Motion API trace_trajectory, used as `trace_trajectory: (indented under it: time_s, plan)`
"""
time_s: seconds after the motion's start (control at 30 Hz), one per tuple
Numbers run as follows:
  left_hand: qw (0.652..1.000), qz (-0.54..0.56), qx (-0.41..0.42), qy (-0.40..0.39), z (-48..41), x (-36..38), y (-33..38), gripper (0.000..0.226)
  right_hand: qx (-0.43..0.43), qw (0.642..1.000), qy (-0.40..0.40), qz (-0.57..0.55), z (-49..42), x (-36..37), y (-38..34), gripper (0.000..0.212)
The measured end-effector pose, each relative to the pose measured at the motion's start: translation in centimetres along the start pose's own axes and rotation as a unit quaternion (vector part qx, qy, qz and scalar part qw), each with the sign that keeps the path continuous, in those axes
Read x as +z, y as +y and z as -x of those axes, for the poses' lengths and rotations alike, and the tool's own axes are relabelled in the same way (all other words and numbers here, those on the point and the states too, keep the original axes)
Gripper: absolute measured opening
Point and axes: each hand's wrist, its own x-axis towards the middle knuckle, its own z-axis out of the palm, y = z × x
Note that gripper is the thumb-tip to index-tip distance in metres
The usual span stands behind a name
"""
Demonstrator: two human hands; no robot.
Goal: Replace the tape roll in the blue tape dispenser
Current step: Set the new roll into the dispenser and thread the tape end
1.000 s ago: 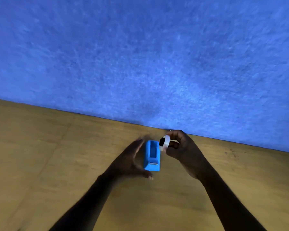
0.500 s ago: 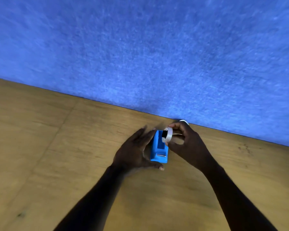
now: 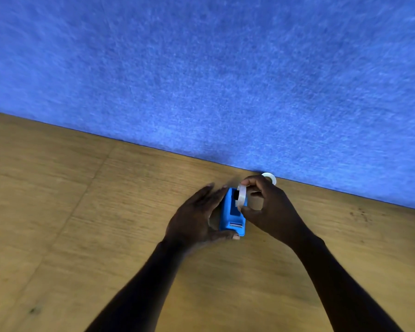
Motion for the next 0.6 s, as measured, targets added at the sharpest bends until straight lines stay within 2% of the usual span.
trace_trajectory:
  time_s: [0.6]
  plan:
    - [1.0,-0.014,0.012,0.025,0.05,0.53,-0.29,0.109,-0.023,0.996,-0.022,0.085,-0.45,0.33,0.16,0.044]
